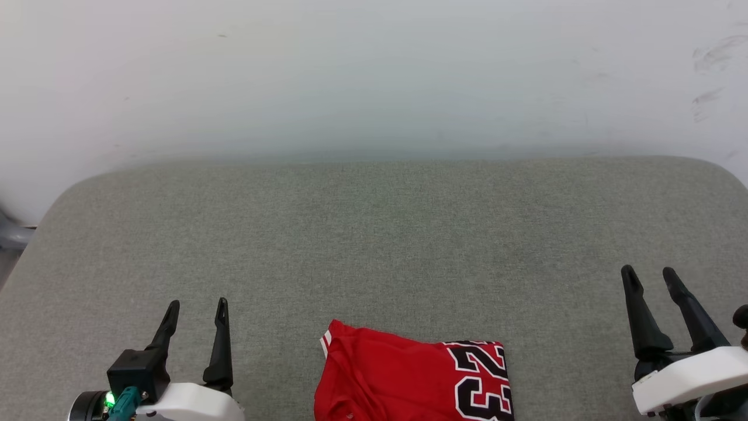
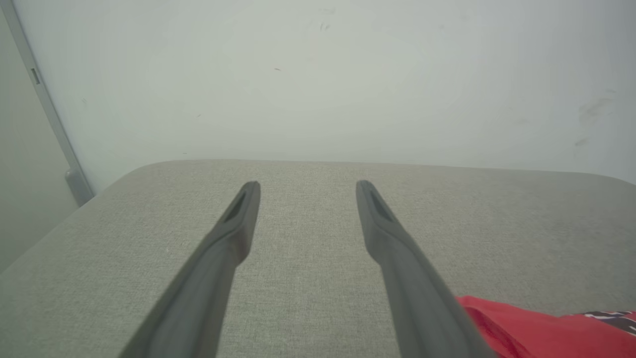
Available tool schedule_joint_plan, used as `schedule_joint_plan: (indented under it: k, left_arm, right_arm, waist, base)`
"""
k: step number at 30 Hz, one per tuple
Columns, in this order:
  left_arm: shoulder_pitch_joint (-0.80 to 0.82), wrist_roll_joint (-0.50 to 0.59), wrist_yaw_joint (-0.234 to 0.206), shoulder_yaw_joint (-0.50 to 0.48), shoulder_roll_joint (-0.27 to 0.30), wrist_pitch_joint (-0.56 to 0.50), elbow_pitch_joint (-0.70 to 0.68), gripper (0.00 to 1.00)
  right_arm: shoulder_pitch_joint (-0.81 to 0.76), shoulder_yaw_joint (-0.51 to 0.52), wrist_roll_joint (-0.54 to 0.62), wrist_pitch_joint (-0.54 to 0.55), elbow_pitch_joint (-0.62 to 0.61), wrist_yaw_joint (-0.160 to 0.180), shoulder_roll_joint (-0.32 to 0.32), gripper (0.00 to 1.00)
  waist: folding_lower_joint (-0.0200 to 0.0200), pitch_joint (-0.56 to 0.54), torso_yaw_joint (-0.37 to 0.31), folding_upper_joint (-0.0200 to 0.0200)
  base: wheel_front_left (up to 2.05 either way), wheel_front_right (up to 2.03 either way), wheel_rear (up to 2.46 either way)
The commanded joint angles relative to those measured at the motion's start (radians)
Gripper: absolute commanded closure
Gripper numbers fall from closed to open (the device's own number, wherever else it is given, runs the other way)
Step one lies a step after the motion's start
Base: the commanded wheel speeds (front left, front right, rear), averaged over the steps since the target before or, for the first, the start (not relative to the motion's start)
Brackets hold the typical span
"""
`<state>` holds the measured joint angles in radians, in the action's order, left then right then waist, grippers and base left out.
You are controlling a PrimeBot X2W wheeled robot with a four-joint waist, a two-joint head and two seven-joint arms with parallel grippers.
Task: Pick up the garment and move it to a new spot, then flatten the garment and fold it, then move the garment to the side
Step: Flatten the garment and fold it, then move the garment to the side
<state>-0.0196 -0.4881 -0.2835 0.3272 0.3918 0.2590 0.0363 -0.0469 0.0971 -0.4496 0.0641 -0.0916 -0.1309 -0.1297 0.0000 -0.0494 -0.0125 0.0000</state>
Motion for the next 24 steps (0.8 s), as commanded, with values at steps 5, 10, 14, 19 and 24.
schedule_joint_plan:
  k: [5,10,14,19,24]
  left_arm:
    - [-0.024,0.004,-0.005,-0.009,0.004,0.006,0.018,0.0]
    - [-0.046,0.007,-0.003,-0.009,-0.002,0.007,0.039,0.0]
    - [-0.06,0.01,0.004,-0.007,-0.008,0.007,0.056,0.0]
    - [-0.064,0.015,0.007,-0.012,-0.013,0.008,0.067,0.0]
    - [-0.061,0.019,0.012,-0.021,-0.018,0.008,0.07,0.0]
  right_arm:
    - [-0.047,-0.022,0.136,-0.038,-0.035,0.001,0.01,0.0]
    - [-0.086,-0.039,0.204,-0.052,-0.044,0.001,0.018,0.0]
    - [-0.111,-0.042,0.226,-0.05,-0.052,0.001,0.029,0.0]
    - [-0.125,-0.046,0.225,-0.04,-0.06,0.001,0.033,0.0]
    - [-0.128,-0.05,0.227,-0.031,-0.068,0.001,0.034,0.0]
  waist:
    - [0.0,-0.021,-0.008,0.0]
    - [0.0,-0.039,-0.011,0.0]
    - [0.0,-0.047,-0.014,0.0]
    - [0.0,-0.048,-0.017,0.0]
    - [0.0,-0.047,-0.018,0.0]
  base:
    - [0.0,0.0,0.0]
    - [0.0,0.0,0.0]
    - [0.0,0.0,0.0]
    - [0.0,0.0,0.0]
    - [0.0,0.0,0.0]
